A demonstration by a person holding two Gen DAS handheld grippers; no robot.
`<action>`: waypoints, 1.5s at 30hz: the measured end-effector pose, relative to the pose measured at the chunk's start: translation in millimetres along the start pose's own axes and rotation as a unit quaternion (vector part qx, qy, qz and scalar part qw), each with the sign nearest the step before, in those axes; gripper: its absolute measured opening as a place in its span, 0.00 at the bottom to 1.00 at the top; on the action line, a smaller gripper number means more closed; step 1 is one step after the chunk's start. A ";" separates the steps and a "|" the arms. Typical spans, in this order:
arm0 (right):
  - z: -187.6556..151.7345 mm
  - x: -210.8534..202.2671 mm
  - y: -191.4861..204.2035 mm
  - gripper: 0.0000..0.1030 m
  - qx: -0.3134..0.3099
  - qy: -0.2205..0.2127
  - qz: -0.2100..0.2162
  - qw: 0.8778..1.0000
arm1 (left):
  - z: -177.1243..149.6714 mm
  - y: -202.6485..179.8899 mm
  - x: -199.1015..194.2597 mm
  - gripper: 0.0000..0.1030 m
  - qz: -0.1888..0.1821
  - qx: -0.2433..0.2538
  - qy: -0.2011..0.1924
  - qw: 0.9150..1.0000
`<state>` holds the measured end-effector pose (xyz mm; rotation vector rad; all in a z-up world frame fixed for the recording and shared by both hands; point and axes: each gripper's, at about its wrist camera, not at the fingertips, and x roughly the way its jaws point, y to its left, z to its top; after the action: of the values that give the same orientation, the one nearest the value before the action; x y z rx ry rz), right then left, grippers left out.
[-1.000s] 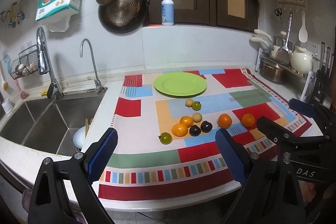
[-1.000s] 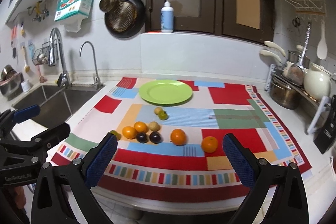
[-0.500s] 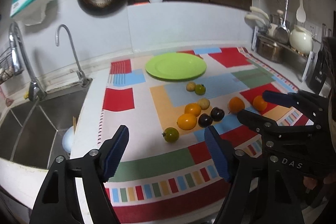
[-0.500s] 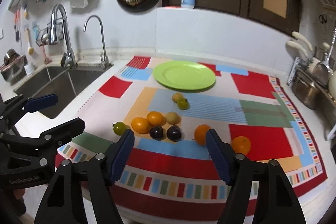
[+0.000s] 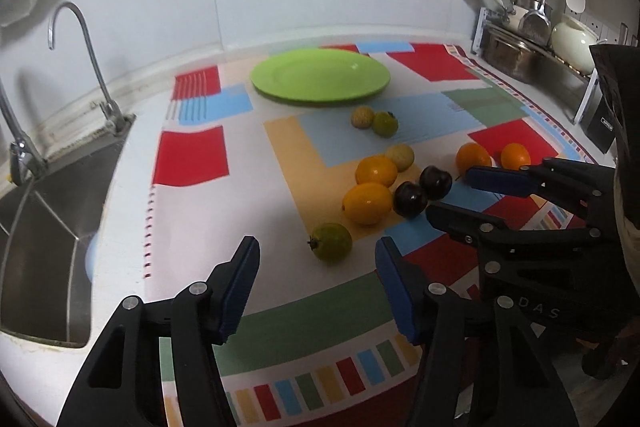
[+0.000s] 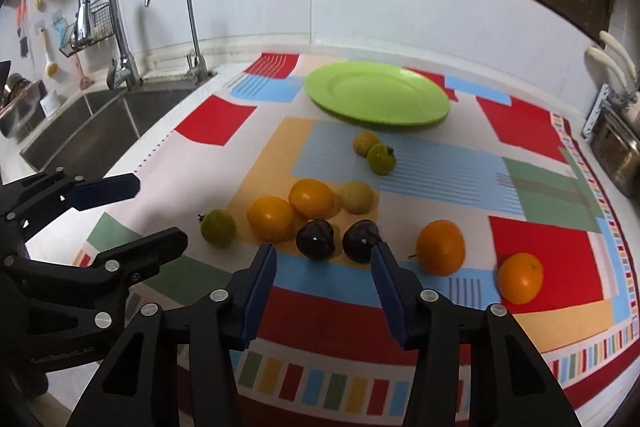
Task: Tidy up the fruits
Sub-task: 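Grasp the green lime with the left tool while the right tool grasps a dark plum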
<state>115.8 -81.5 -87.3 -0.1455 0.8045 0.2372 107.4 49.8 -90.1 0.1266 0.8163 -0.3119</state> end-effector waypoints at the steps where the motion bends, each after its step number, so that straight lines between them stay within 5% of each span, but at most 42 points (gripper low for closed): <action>1: 0.6 2.7 0.1 0.47 0.000 0.003 0.001 1.000 | 0.0 0.5 3.8 0.57 -0.005 -0.001 0.005 1.000; 29: 12.4 46.6 2.4 0.29 -0.011 0.054 0.003 0.998 | 4.7 7.1 45.7 0.29 -0.058 -0.002 0.052 0.997; 45: 21.6 21.6 5.0 0.28 0.007 0.033 -0.008 0.999 | 23.9 15.2 23.1 0.28 -0.074 0.019 0.018 0.997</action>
<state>143.9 -68.6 -88.4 -0.1462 0.8705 0.2122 143.7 53.5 -90.9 0.1085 0.8573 -0.4654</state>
